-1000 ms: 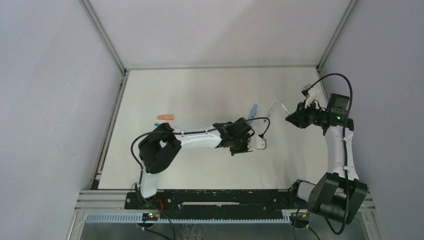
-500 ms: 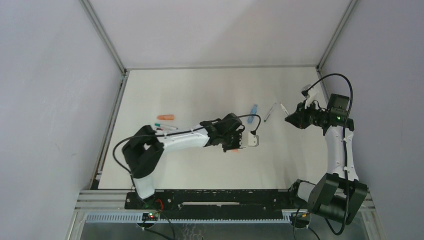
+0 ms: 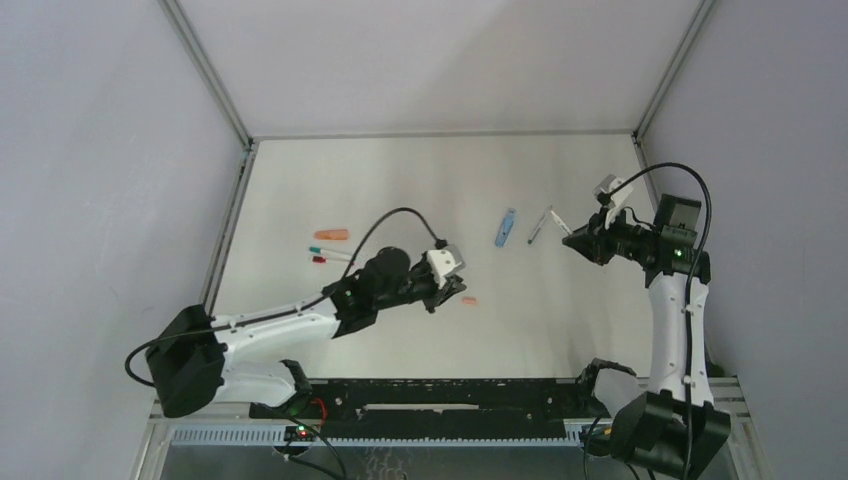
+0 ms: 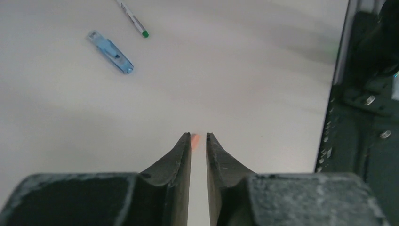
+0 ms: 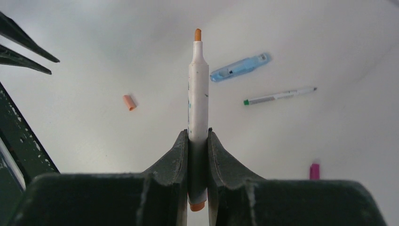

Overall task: Insert the pens into the pen caps
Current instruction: Move the pen cap to the center of the board.

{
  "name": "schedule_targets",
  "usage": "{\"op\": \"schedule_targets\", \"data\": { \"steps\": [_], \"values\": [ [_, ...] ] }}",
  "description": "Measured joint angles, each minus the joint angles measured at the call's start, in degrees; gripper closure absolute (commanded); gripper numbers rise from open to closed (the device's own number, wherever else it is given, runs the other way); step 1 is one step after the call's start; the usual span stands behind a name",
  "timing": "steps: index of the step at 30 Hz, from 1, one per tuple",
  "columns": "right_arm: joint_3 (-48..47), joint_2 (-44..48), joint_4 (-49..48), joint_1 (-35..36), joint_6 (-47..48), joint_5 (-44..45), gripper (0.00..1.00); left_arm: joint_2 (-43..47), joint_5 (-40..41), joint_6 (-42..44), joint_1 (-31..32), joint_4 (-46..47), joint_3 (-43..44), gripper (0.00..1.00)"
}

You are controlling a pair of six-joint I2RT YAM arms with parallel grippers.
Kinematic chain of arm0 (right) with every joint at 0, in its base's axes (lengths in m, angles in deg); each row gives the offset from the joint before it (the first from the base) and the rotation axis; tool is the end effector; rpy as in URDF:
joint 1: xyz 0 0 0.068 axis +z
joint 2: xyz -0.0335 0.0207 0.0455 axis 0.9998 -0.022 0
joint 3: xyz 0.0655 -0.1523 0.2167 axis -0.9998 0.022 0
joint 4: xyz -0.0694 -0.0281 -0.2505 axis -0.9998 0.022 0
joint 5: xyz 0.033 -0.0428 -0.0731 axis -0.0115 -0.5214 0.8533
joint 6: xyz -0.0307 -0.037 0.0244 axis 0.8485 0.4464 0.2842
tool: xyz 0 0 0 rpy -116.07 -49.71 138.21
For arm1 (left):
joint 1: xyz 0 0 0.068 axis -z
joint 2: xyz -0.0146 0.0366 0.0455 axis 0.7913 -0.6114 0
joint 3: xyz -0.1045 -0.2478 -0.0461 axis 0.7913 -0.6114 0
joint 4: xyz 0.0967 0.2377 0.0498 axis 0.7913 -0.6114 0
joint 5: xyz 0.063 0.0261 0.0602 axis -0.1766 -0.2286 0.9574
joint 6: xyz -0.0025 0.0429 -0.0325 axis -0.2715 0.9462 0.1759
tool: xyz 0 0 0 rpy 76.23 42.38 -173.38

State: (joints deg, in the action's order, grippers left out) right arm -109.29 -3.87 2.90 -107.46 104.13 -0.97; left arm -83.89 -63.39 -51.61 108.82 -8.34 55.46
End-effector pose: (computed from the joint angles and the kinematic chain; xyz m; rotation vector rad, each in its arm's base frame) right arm 0.1971 -0.0350 0.3110 -0.7867 1.8453 0.5606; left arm 0.1545 -0.2456 0.2560 1.1775 1.5973 -0.7354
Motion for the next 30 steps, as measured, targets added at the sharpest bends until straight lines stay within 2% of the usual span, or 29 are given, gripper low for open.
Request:
{"op": "schedule_targets", "data": {
  "steps": [3, 6, 7, 10, 11, 14, 17, 21, 25, 30],
  "values": [
    [0.0, 3.4, -1.0, 3.3, 0.2, 0.7, 0.96, 3.8, 0.7, -10.0, -0.7, 8.2, -7.9, 0.6],
    [0.0, 5.5, -3.1, 9.1, -0.4, 2.4, 0.95, 4.9, 1.9, -23.2, -1.7, 16.3, -13.9, 0.58],
    [0.0, 5.6, -3.7, 10.8, -0.8, 2.9, 0.96, 4.6, 1.9, -26.3, -2.0, 17.8, -14.6, 0.62],
    [-0.4, 4.4, -4.2, 15.5, -3.6, 3.8, 1.0, 1.7, 1.3, -38.4, -3.2, 23.5, -15.2, 0.97],
    [-0.9, 3.5, -4.3, 16.4, -4.7, 3.7, 1.0, 0.0, 1.0, -42.3, -3.5, 25.5, -15.1, 1.0],
    [-1.6, 1.2, -4.5, 16.9, -6.4, 3.6, 1.0, -5.4, 0.2, -50.7, -3.9, 28.0, -14.8, 1.0],
    [-1.4, 0.0, -4.3, 15.6, -7.1, 3.1, 1.0, -10.4, 1.6, -54.9, -2.8, 23.7, -13.3, 1.0],
    [-0.9, 0.0, -4.3, 14.5, -7.3, 2.6, 1.0, -13.2, 8.0, -55.7, 0.2, 10.9, -7.5, 1.0],
    [-0.9, 0.3, -4.3, 14.5, -7.3, 2.5, 1.0, -15.1, 12.1, -55.8, 1.0, 5.0, -3.5, 1.0],
    [-0.9, 0.4, -4.3, 14.2, -7.3, 2.4, 1.0, -21.4, 16.0, -56.2, 1.0, -1.3, 1.6, 1.0]
  ]
}}
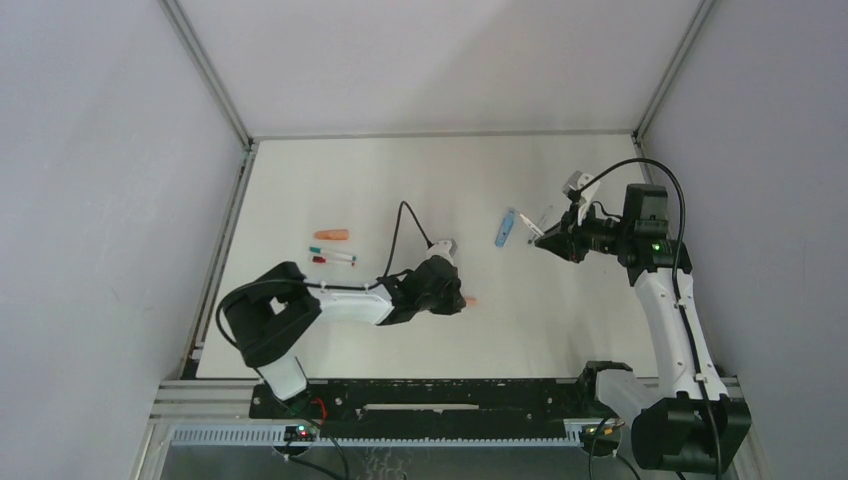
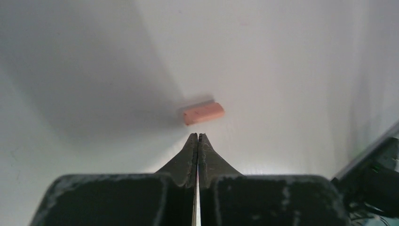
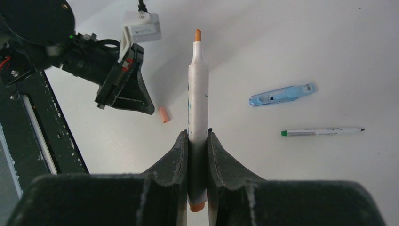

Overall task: Insert the pens into the pen caps
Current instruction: Move the pen cap to the center of the board, then insert the pen cap onto the pen.

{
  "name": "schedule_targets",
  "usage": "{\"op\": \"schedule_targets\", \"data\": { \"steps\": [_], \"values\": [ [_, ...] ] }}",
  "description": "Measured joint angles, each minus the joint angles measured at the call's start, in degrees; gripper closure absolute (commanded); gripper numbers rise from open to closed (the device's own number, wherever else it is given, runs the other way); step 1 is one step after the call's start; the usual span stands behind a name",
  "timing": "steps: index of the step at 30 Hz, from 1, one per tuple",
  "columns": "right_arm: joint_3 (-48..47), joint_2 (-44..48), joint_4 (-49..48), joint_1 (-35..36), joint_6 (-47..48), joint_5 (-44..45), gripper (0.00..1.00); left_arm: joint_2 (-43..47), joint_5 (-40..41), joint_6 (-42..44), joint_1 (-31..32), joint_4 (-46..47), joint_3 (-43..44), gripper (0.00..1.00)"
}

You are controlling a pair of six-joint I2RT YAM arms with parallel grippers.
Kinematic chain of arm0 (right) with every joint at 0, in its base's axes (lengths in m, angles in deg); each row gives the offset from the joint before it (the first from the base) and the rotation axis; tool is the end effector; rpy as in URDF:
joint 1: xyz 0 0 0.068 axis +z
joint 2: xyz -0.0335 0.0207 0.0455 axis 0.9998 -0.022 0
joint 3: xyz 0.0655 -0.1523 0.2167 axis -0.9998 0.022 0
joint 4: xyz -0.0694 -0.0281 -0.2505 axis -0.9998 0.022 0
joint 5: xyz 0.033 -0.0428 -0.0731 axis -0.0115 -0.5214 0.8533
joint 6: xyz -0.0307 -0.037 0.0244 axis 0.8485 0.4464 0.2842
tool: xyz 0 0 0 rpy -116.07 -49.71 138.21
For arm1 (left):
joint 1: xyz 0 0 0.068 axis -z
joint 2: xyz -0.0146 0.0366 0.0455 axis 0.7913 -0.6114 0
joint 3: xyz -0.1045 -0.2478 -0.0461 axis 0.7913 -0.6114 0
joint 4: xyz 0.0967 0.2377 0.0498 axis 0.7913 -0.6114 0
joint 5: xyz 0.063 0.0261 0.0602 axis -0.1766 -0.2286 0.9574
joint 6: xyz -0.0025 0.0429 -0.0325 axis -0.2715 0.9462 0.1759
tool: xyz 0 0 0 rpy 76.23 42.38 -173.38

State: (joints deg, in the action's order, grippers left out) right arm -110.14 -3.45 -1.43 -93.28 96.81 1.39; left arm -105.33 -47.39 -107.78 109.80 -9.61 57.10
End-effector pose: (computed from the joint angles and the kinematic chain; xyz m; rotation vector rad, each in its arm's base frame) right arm 0.2042 0.0132 0.3214 -0.9319 1.7828 0.6916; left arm 0.1794 -0.2755 0.1534 0.1620 2.4278 -0.8129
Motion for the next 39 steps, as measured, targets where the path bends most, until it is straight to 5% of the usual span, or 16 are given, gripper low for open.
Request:
{"op": "schedule_targets", "data": {
  "steps": [22, 32, 35, 38, 39],
  "values": [
    [0.0, 0.0, 0.0, -0.9, 0.0, -0.2, 1.0, -9.6, 6.4, 3.1, -3.0, -8.1, 12.0, 1.0],
    [0.0, 0.7, 0.1, -1.1, 0.0, -0.3, 1.0, 18.5, 10.3, 14.8, -3.0, -1.3, -1.6, 0.93],
    [0.0, 0.8, 0.3, -1.3, 0.1, -0.7, 1.0, 26.8, 10.5, 18.4, -3.0, 3.5, -4.1, 0.72],
    [0.2, 0.9, 0.3, -1.8, 0.1, -1.7, 1.0, 33.0, 11.3, 20.7, -3.0, 8.2, -6.9, 0.23],
    [0.4, 1.0, 0.3, -1.9, 0.0, -2.0, 1.0, 33.9, 11.3, 21.2, -3.0, 9.4, -7.7, 0.14]
  ]
}}
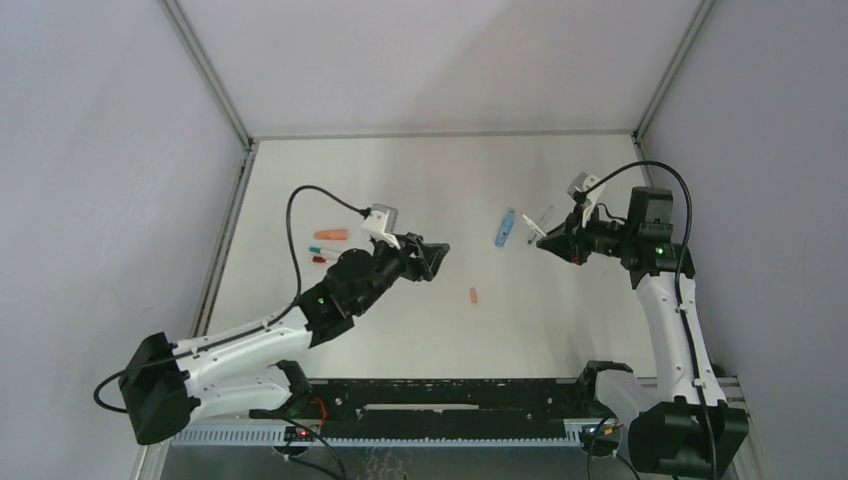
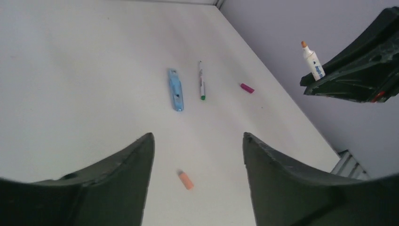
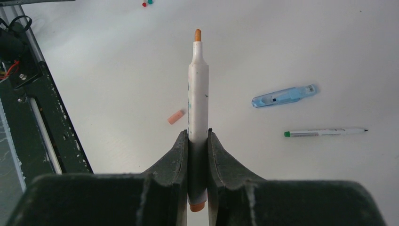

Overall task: Insert the pens into the pen caps
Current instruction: Insert the pen cap onto the pen.

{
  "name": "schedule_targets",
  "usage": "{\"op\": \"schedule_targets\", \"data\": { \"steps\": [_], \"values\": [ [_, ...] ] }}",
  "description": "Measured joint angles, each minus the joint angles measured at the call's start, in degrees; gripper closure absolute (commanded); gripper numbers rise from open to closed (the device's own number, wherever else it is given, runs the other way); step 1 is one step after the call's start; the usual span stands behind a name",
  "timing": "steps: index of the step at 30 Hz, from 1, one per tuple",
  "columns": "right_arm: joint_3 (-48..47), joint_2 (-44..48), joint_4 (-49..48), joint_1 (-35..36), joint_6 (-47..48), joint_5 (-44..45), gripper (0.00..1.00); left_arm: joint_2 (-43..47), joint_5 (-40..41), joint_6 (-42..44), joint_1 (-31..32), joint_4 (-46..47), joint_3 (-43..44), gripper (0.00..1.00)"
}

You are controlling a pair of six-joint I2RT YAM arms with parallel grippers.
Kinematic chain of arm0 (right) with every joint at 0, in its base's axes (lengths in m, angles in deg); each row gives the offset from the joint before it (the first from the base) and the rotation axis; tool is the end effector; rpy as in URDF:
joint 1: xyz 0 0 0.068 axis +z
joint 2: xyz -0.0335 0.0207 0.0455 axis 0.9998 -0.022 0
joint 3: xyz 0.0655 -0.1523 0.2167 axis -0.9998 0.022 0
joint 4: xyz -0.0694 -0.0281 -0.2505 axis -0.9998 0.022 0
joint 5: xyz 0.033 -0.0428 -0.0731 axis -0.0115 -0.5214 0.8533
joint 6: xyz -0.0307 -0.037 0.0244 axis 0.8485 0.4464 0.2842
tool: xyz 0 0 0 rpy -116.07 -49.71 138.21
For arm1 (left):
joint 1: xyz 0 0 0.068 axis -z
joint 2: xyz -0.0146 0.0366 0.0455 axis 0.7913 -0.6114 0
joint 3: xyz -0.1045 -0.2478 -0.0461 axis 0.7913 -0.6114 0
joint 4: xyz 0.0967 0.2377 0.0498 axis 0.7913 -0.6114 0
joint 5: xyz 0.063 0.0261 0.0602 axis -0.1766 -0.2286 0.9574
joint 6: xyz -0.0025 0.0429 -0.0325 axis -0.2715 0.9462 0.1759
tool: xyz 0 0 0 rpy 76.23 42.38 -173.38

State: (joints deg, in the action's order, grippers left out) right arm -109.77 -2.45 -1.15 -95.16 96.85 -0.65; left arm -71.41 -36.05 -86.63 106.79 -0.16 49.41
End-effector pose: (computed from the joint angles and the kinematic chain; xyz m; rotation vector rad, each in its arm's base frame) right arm 0.1998 0.0077 0.3228 -0.9138 1.7660 0.7013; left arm 0.1529 -0.1968 0.2887 0.1973 1.7170 -0.8234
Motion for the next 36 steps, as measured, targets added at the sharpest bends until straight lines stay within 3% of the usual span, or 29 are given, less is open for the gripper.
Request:
{"op": "schedule_targets", "data": {
  "steps": [5, 10, 14, 18, 20, 29, 36],
  "values": [
    [2.1, 0.2, -2.6, -0.5, -3.6, -1.1, 1.0, 0.3, -4.3, -3.0, -2.6, 7.6, -5.4, 0.11],
    [2.8, -0.4, -4.5, -1.1, -7.3, -1.8, 1.0, -6.9, -10.6, -9.3, -4.4, 11.8, -6.3, 0.22],
    [2.8, -2.1, -5.0, -1.4, -8.8, -1.7, 1.0, -14.1, -13.5, -14.1, -4.1, 11.0, -5.2, 0.23],
    [2.8, -3.5, -5.0, -1.4, -9.9, -0.3, 1.0, -21.2, -11.2, -16.2, -1.6, 2.5, 0.8, 0.24],
    [2.8, -3.4, -5.1, -1.3, -10.2, 0.6, 1.0, -24.6, -8.5, -16.8, 0.8, -3.3, 5.8, 0.33],
    [2.8, -3.2, -5.5, -1.3, -10.8, 2.3, 1.0, -42.3, 2.3, -20.9, 6.1, -30.2, 31.0, 0.48],
    [2.8, -3.0, -6.0, -1.3, -11.0, 2.3, 1.0, -48.2, 5.0, -22.8, 6.6, -42.9, 36.1, 0.54]
  ]
}}
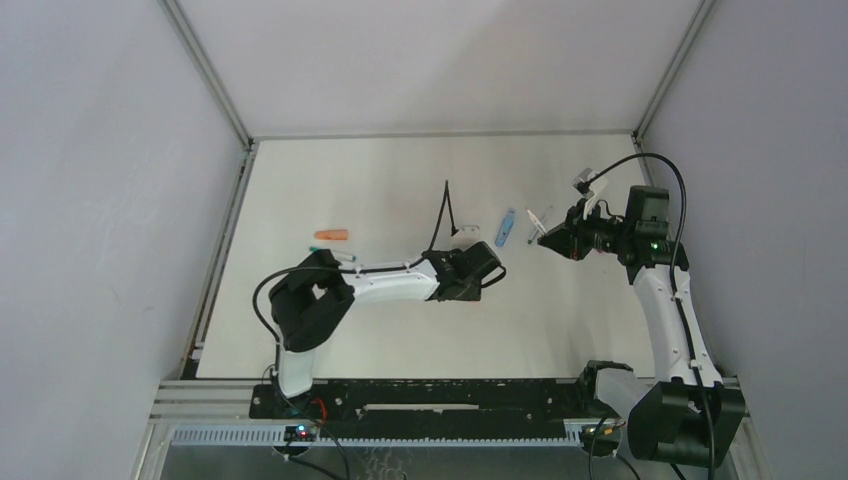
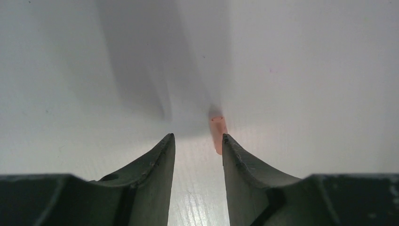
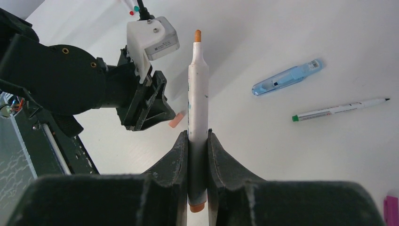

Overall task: Insert the pens into the pen caps
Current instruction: Insert the pen cap onto the pen.

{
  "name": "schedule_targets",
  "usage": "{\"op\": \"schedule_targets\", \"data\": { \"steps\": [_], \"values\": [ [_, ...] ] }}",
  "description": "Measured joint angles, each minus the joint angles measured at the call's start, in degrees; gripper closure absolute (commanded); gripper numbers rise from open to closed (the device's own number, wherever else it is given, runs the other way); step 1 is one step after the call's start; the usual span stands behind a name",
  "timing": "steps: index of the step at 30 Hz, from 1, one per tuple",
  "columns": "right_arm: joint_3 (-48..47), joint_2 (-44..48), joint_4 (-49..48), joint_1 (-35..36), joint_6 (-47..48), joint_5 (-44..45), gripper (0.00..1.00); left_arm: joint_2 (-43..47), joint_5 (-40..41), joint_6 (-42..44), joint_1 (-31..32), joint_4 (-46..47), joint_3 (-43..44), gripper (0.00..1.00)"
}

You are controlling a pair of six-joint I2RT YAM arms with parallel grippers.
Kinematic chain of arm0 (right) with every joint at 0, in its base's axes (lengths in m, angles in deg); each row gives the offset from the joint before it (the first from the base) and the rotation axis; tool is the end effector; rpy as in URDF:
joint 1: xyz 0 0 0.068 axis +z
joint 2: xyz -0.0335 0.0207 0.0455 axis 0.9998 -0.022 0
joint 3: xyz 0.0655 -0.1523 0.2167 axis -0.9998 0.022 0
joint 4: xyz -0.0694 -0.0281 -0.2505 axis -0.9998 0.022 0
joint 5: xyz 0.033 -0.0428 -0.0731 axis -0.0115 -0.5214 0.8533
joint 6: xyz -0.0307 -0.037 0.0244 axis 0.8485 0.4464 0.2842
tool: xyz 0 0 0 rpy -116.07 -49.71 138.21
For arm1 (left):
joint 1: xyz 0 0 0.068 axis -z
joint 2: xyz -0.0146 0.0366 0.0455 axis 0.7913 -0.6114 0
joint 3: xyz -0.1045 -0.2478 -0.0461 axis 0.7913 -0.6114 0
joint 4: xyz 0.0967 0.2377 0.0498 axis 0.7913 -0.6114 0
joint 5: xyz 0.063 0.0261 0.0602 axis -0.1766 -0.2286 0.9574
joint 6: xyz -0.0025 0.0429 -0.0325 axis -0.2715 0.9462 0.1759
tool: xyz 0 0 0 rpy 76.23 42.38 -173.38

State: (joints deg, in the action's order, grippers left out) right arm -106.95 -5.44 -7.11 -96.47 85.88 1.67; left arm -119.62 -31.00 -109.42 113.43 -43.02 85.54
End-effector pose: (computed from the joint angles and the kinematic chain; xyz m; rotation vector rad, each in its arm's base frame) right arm 0.2160 0.0002 0.3039 -0.7132 1.8964 0.7665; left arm 0.2018 -0.3389 0.1720 0.1368 2.5305 -0.2762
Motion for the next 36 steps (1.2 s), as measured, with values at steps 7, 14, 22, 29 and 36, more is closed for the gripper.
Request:
{"op": "schedule_targets", "data": {
  "steps": [7, 14, 22, 29, 36],
  "values": [
    [0.0, 0.0, -0.1, 0.0, -0.2, 0.2, 1.0, -2.7, 0.0, -0.4, 0.0, -4.0, 4.2, 0.54],
    [0.0, 0.1, -0.1, 0.0, -0.2, 0.2, 1.0, -3.9, -0.2, -0.4, 0.0, -5.2, 5.8, 0.54],
    [0.0, 0.1, -0.1, 0.0, -0.3, 0.4, 1.0, -6.8, -1.1, -0.2, 0.0, -7.1, 8.4, 0.71],
    [0.0, 0.2, -0.1, 0.0, -0.4, 0.4, 1.0, -8.4, -1.6, 2.1, 0.0, -9.2, 10.8, 0.87],
    [0.0, 0.6, -0.1, 0.0, -0.4, 0.4, 1.0, -6.2, -2.5, 6.6, 0.0, -9.8, 8.0, 0.88]
  ]
}}
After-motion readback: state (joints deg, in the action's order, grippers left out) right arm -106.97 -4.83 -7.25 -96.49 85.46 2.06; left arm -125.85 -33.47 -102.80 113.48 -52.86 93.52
